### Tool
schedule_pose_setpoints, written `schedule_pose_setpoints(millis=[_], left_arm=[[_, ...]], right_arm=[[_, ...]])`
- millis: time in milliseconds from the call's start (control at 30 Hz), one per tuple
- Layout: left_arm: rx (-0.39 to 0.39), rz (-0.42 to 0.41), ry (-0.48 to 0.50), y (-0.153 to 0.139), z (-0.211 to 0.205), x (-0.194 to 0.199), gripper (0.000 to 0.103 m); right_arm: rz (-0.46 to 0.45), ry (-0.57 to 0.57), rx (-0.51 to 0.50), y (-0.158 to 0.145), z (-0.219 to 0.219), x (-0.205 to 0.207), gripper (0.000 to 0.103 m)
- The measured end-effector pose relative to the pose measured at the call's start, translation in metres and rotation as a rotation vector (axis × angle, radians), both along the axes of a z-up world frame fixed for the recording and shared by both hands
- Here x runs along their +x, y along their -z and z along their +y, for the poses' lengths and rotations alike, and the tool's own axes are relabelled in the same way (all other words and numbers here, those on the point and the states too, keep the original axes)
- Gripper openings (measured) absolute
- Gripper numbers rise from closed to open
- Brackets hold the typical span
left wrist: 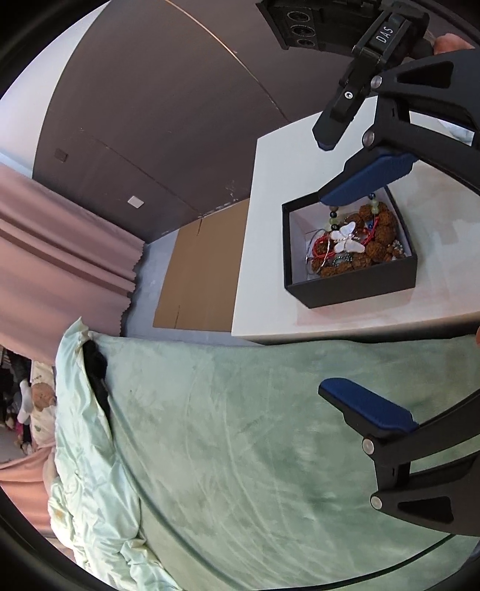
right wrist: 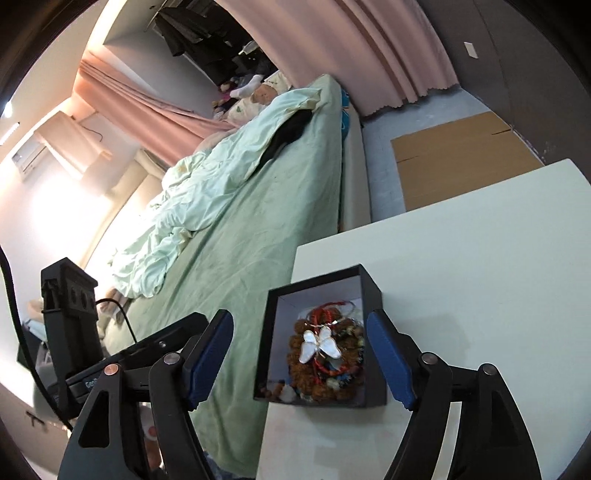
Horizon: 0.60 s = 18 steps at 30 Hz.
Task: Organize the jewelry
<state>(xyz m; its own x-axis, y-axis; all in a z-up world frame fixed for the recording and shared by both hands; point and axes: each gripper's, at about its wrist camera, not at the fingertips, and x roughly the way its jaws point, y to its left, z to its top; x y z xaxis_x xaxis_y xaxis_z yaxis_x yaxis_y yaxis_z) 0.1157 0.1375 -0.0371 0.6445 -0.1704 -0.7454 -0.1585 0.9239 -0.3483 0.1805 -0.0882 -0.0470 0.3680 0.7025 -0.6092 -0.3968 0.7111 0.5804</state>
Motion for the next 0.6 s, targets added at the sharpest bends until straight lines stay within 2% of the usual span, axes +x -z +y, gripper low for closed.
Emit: schedule_pose_setpoints(millis=[167, 233, 367, 600], left_arm=[[0.032, -0.025, 0.022, -0.006, -0.017, -0.01, 0.099], [0.043, -0.035, 0.021, -0.009, -0.024, -0.014, 0.1], [0.077, -0.071, 0.024, -0.02, -0.04, -0.023, 0.103], [0.111, -0.13, 0.045, -0.033, -0.064, -0.039, 0.103]], right_arm=[[-0.048, 0.029, -0.04, -0.014, -0.019, -0.015, 0.079], [-0.067, 0.04, -0.046, -0.021, -0.027, -0.02, 0.094], [-0.091, 0.058, -0.049, -0.029, -0.046, -0.028, 0.095], [-0.118, 0.09, -0.134, -0.037, -0.07, -0.035, 0.095]])
